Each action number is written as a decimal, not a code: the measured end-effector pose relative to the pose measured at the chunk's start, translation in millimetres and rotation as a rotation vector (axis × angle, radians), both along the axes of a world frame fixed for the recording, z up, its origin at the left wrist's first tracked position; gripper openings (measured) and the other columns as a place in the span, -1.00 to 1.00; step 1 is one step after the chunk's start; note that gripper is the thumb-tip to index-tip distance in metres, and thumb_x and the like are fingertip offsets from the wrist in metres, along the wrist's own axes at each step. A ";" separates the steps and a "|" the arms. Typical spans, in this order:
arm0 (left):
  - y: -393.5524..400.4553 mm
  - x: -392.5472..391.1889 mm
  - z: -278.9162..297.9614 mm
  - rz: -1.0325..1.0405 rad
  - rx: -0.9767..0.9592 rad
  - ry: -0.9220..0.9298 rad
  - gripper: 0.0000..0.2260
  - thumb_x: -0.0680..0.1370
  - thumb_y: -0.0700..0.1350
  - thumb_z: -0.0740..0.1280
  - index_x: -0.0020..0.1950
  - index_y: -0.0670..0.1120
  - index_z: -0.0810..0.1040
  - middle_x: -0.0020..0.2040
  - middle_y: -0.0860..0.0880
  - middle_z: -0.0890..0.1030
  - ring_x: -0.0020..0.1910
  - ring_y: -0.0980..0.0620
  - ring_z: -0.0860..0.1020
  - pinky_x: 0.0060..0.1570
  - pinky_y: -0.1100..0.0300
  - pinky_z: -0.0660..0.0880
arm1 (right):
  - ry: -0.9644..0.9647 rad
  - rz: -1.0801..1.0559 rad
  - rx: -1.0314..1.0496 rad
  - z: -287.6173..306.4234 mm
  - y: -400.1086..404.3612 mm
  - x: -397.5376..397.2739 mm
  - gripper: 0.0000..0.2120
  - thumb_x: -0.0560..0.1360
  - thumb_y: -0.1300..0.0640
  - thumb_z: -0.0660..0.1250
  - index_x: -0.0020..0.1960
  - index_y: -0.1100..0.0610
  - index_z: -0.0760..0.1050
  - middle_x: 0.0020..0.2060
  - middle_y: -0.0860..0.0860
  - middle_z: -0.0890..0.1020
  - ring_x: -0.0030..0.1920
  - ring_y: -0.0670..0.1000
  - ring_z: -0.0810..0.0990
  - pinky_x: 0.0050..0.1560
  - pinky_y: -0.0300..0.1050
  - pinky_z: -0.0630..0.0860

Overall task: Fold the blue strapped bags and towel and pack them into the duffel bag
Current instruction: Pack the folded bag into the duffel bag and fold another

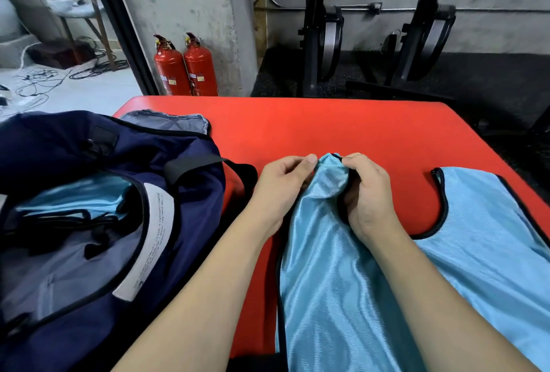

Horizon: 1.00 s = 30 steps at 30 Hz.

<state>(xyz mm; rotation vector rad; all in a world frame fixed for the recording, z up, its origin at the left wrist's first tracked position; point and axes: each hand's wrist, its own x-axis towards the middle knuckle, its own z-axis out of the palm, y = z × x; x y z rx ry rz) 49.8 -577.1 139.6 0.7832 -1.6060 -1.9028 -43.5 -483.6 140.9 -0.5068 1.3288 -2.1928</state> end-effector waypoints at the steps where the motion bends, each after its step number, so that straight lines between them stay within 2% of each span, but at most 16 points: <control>1: 0.7 -0.8 1.0 -0.003 0.002 -0.009 -0.71 0.60 0.03 0.39 -0.09 -0.21 0.65 -0.14 -0.18 0.65 -0.15 -0.09 0.54 0.02 -0.05 0.53 | -0.009 -0.005 0.004 0.3 0.3 0.0 -0.73 0.37 0.22 0.31 -0.22 0.43 0.33 -0.32 0.08 0.29 -0.27 0.04 0.30 -0.24 -0.08 0.30; 2: 1.8 -1.5 2.5 -0.015 0.019 -0.009 -0.64 0.61 0.06 0.37 -0.08 -0.25 0.62 -0.16 -0.19 0.60 -0.16 -0.09 0.51 -0.03 -0.04 0.49 | -0.011 -0.005 0.008 0.8 0.7 0.3 -0.73 0.38 0.21 0.32 -0.21 0.43 0.35 -0.30 0.10 0.29 -0.25 0.06 0.29 -0.22 -0.07 0.31; 4: 4.5 -2.4 4.7 -0.054 0.048 0.008 -0.57 0.62 0.08 0.35 0.06 -0.33 0.58 -0.12 -0.22 0.59 -0.13 -0.10 0.52 -0.02 -0.03 0.50 | -0.011 0.008 0.015 0.3 1.6 0.2 -0.74 0.40 0.19 0.32 -0.19 0.41 0.37 -0.23 0.13 0.32 -0.18 0.11 0.28 -0.14 -0.03 0.30; 7: 7.3 -3.8 6.2 -0.058 -0.011 0.016 -0.69 0.63 0.03 0.34 0.09 -0.22 0.64 -0.01 -0.16 0.69 -0.06 -0.02 0.60 0.10 0.05 0.55 | -0.020 0.024 0.012 1.4 2.6 0.8 -0.74 0.39 0.16 0.35 -0.17 0.35 0.38 -0.16 0.15 0.34 -0.13 0.12 0.27 -0.08 0.03 0.26; 9: 6.5 -5.2 7.3 0.001 -0.007 0.069 -0.82 0.61 -0.07 0.38 0.04 -0.16 0.68 -0.03 -0.12 0.68 -0.06 -0.02 0.59 0.10 -0.01 0.54 | -0.006 -0.009 0.022 0.5 3.6 -0.4 -0.74 0.43 0.17 0.34 -0.19 0.36 0.36 -0.24 0.13 0.32 -0.18 0.11 0.27 -0.13 0.00 0.27; 11: 3.0 -5.9 6.9 0.062 0.005 0.130 -0.93 0.58 -0.17 0.41 0.01 -0.11 0.69 -0.07 -0.08 0.69 -0.05 -0.01 0.60 0.14 -0.05 0.54 | 0.053 -0.075 0.073 -0.8 4.4 -0.8 -0.81 0.52 0.17 0.33 -0.19 0.27 0.41 -0.30 0.09 0.36 -0.21 0.06 0.31 -0.15 -0.04 0.30; 15: -2.8 -1.7 11.0 0.187 -0.021 0.188 -0.90 0.56 -0.25 0.42 0.04 -0.12 0.68 -0.13 0.01 0.68 -0.07 0.09 0.60 0.13 0.13 0.55 | 0.209 -0.171 0.175 -6.5 3.3 -1.3 -0.75 0.57 0.14 0.34 -0.21 0.24 0.42 -0.28 0.05 0.42 -0.22 -0.02 0.37 -0.13 -0.09 0.35; 18: -3.9 -0.1 15.8 0.226 0.113 0.256 -0.88 0.55 -0.25 0.43 0.06 -0.13 0.68 -0.08 -0.05 0.67 -0.06 0.02 0.61 0.14 0.07 0.57 | 0.208 -0.159 0.166 -6.6 2.0 -2.0 -0.81 0.53 0.13 0.37 -0.22 0.15 0.46 -0.29 0.07 0.47 -0.22 0.01 0.41 -0.10 -0.04 0.38; 20: -5.4 -0.2 16.3 0.232 0.169 0.288 -0.87 0.54 -0.27 0.43 0.06 -0.13 0.67 -0.06 -0.07 0.67 -0.05 0.00 0.61 0.13 0.06 0.57 | 0.172 -0.128 0.133 -6.1 2.2 -2.9 -0.93 0.50 0.20 0.41 -0.10 0.14 0.53 -0.26 0.11 0.53 -0.19 0.04 0.47 -0.07 -0.03 0.43; 23: -7.8 0.9 14.2 0.244 0.095 0.282 -0.84 0.54 -0.32 0.41 0.08 -0.14 0.66 -0.07 -0.06 0.68 -0.06 0.03 0.61 0.07 0.17 0.57 | 0.233 -0.083 0.138 -3.3 4.3 -3.0 -0.87 0.53 0.27 0.39 0.03 0.09 0.63 -0.18 0.07 0.66 -0.14 0.01 0.58 -0.02 -0.07 0.52; 26: -9.0 3.6 12.7 0.316 -0.077 0.231 -0.87 0.54 -0.29 0.43 0.02 -0.10 0.68 -0.08 -0.03 0.70 -0.07 0.10 0.63 0.05 0.21 0.57 | 0.358 -0.076 0.191 -1.8 4.1 -2.7 -0.83 0.57 0.27 0.35 0.05 0.10 0.68 -0.01 -0.06 0.73 0.08 -0.08 0.65 0.21 -0.10 0.54; 27: -9.2 4.6 12.9 0.357 -0.143 0.216 -0.88 0.54 -0.29 0.43 0.02 -0.10 0.68 -0.08 -0.01 0.71 -0.08 0.15 0.63 0.02 0.26 0.55 | 0.368 -0.073 0.199 -1.4 3.1 -2.3 -0.82 0.58 0.27 0.34 0.06 0.09 0.69 0.01 -0.07 0.73 0.10 -0.08 0.65 0.23 -0.12 0.53; 28: -9.7 5.4 13.2 0.392 -0.192 0.211 -0.89 0.55 -0.28 0.43 0.02 -0.11 0.68 -0.09 0.00 0.70 -0.10 0.18 0.63 -0.02 0.32 0.53 | 0.360 -0.065 0.203 -1.7 1.3 -2.2 -0.82 0.58 0.26 0.35 0.08 0.09 0.68 0.00 -0.07 0.73 0.06 -0.08 0.66 0.19 -0.14 0.54; 30: -10.8 6.7 14.2 0.420 -0.227 0.212 -0.89 0.56 -0.27 0.42 0.03 -0.11 0.68 -0.10 0.01 0.70 -0.11 0.20 0.62 -0.04 0.34 0.51 | 0.303 -0.020 0.202 -2.0 -2.2 -1.9 -0.85 0.57 0.22 0.39 0.11 0.10 0.66 -0.12 -0.02 0.72 -0.12 -0.07 0.63 -0.02 -0.18 0.55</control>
